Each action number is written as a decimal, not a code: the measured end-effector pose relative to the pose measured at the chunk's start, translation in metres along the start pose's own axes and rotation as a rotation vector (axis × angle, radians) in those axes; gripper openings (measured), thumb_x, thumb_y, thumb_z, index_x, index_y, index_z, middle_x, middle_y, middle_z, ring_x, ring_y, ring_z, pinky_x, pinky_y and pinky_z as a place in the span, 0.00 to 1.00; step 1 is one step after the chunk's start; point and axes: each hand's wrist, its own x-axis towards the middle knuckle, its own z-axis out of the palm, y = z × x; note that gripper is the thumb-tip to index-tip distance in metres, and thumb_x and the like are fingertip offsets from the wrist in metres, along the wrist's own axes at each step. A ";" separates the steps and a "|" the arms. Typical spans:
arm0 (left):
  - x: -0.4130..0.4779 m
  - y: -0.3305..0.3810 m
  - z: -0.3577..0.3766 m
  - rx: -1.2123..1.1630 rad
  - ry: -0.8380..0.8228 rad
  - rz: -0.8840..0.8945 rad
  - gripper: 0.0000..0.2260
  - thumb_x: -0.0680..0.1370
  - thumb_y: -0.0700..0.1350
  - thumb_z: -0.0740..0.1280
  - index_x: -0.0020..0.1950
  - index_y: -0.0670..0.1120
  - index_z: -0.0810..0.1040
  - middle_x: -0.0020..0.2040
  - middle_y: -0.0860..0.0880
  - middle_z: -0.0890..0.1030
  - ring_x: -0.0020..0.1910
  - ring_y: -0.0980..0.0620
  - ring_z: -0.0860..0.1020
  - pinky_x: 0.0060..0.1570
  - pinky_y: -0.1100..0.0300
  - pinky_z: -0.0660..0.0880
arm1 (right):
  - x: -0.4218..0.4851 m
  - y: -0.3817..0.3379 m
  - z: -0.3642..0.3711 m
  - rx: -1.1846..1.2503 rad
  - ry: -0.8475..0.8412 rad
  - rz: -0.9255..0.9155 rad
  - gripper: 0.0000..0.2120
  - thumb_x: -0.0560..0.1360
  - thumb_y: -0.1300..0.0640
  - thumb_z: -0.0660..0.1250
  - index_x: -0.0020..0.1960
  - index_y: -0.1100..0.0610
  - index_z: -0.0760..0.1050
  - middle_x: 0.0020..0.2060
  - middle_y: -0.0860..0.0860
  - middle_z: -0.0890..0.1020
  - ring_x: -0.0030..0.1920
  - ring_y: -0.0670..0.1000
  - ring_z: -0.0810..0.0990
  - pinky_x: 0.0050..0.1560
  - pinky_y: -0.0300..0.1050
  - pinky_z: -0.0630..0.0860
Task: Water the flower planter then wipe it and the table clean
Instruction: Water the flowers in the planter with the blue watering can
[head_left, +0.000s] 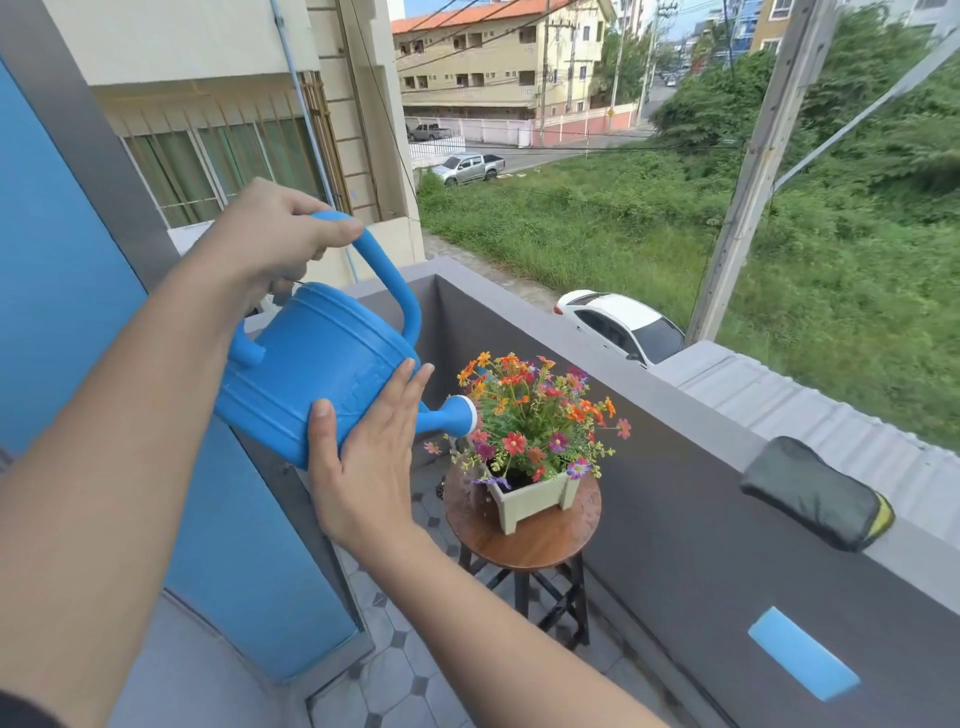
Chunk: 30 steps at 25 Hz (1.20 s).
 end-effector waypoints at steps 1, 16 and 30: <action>0.000 0.003 0.001 -0.008 -0.041 -0.008 0.10 0.72 0.50 0.72 0.48 0.46 0.82 0.35 0.45 0.69 0.25 0.51 0.58 0.26 0.62 0.57 | -0.003 -0.001 0.000 0.018 0.020 0.002 0.40 0.79 0.41 0.52 0.73 0.53 0.25 0.71 0.49 0.24 0.68 0.39 0.21 0.64 0.28 0.25; 0.010 0.003 0.013 -0.053 -0.006 -0.033 0.10 0.71 0.52 0.72 0.46 0.48 0.82 0.33 0.46 0.68 0.25 0.52 0.57 0.28 0.62 0.56 | 0.006 0.007 -0.017 -0.022 0.018 0.005 0.42 0.72 0.33 0.44 0.75 0.53 0.28 0.75 0.49 0.31 0.73 0.41 0.27 0.71 0.35 0.30; 0.000 0.004 0.015 -0.101 0.198 0.017 0.05 0.73 0.51 0.70 0.42 0.50 0.80 0.32 0.47 0.68 0.24 0.50 0.60 0.26 0.62 0.58 | 0.031 0.018 -0.040 -0.104 -0.049 -0.051 0.39 0.77 0.39 0.51 0.77 0.54 0.35 0.78 0.52 0.38 0.76 0.46 0.34 0.77 0.47 0.38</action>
